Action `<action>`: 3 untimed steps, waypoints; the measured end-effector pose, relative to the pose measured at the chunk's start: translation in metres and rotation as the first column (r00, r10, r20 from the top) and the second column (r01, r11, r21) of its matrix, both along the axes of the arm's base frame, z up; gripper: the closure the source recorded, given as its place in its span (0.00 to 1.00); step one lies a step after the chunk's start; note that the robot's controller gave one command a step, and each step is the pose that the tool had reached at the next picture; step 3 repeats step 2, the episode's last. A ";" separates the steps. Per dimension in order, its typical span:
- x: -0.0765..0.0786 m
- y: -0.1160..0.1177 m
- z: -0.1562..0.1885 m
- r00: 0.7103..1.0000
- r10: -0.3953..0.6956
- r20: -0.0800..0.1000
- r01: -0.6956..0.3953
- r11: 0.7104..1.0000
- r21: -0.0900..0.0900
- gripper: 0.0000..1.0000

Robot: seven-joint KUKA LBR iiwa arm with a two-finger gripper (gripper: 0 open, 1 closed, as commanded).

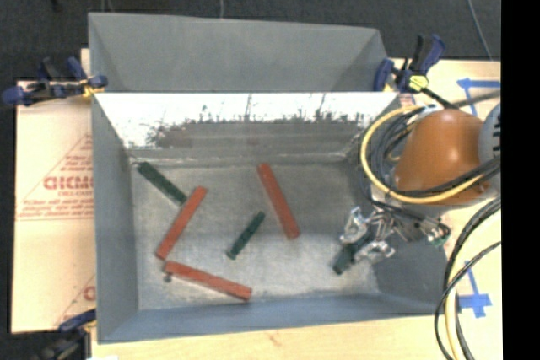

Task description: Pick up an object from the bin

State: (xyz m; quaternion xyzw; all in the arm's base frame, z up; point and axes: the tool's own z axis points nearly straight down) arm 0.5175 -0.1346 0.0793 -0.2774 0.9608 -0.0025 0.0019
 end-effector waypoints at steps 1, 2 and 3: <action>0.000 0.000 0.000 1.000 0.000 0.000 0.000 1.000 0.000 1.00; 0.020 -0.002 0.135 1.000 -0.030 0.000 0.030 1.000 0.004 1.00; 0.020 -0.002 0.135 1.000 -0.030 0.000 0.030 1.000 0.004 1.00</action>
Offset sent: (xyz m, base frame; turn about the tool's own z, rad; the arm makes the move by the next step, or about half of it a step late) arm 0.0190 -0.0012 0.1348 0.0242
